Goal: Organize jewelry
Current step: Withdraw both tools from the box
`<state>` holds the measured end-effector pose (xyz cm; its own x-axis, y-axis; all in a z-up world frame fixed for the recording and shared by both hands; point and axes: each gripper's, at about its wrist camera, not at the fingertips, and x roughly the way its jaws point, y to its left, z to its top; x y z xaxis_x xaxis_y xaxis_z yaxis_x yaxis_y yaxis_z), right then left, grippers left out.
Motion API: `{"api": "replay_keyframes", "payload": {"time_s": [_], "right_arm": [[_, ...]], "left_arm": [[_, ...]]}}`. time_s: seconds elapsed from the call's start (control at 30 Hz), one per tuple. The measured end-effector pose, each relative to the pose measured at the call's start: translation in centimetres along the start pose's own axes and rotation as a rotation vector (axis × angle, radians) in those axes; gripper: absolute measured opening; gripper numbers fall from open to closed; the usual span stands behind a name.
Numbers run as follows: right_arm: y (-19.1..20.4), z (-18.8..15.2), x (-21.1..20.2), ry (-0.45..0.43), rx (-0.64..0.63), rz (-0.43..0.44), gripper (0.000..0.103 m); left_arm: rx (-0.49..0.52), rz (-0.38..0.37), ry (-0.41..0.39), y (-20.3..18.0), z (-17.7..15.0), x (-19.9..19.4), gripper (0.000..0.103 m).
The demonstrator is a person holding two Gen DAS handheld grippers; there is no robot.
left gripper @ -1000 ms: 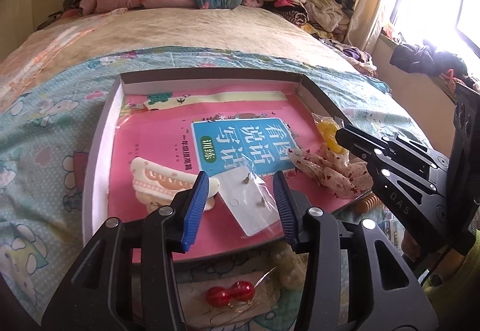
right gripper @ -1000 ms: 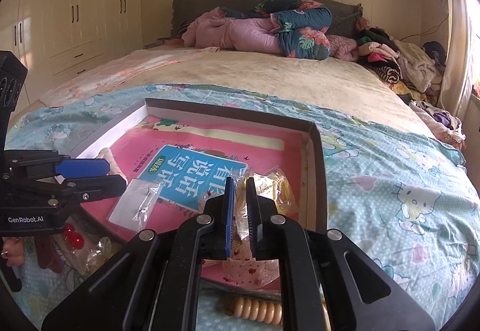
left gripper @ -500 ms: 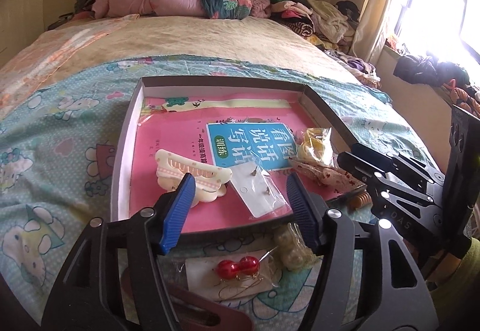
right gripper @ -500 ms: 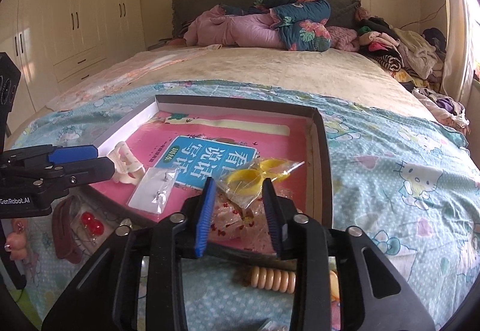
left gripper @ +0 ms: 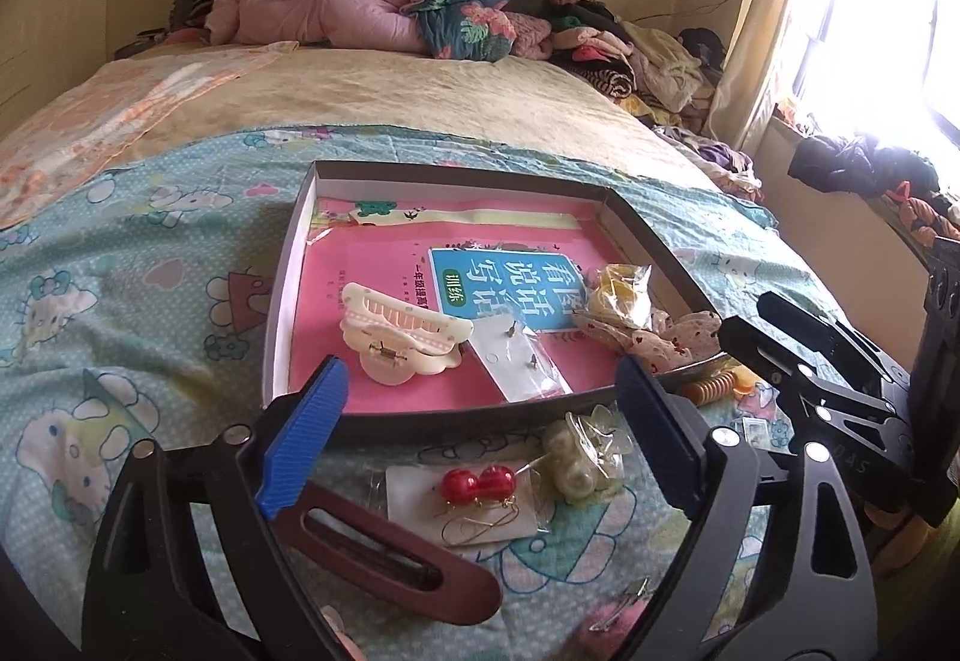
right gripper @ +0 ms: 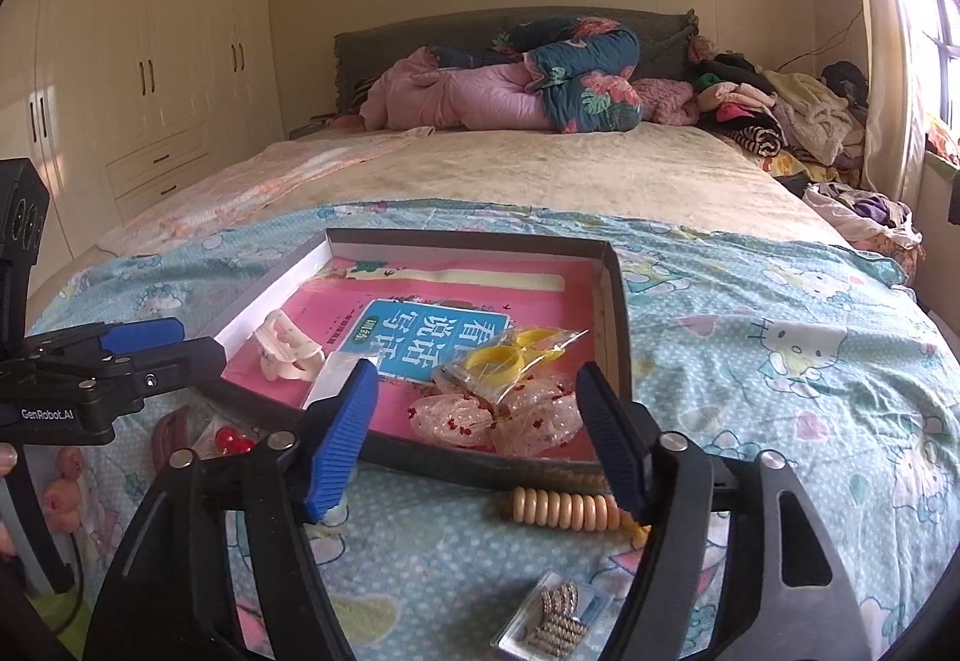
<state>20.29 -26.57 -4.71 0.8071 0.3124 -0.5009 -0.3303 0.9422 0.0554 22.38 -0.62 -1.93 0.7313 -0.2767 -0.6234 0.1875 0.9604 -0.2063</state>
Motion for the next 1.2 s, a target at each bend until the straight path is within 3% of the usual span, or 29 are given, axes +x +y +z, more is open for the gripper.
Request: {"api": "replay_keyframes", "payload": {"time_s": [0.23,1.2], "right_arm": [[0.2,-0.6,-1.9,-0.022,0.005,-0.023,0.081],[4.8,-3.0,-4.6,-0.003,-0.047,0.052,0.083]], "left_arm": [[0.002,0.008,-0.016,-0.1,-0.8,-1.2,0.091],[-0.001,0.076,-0.04,2.2,-3.8,-4.8,0.091]]}}
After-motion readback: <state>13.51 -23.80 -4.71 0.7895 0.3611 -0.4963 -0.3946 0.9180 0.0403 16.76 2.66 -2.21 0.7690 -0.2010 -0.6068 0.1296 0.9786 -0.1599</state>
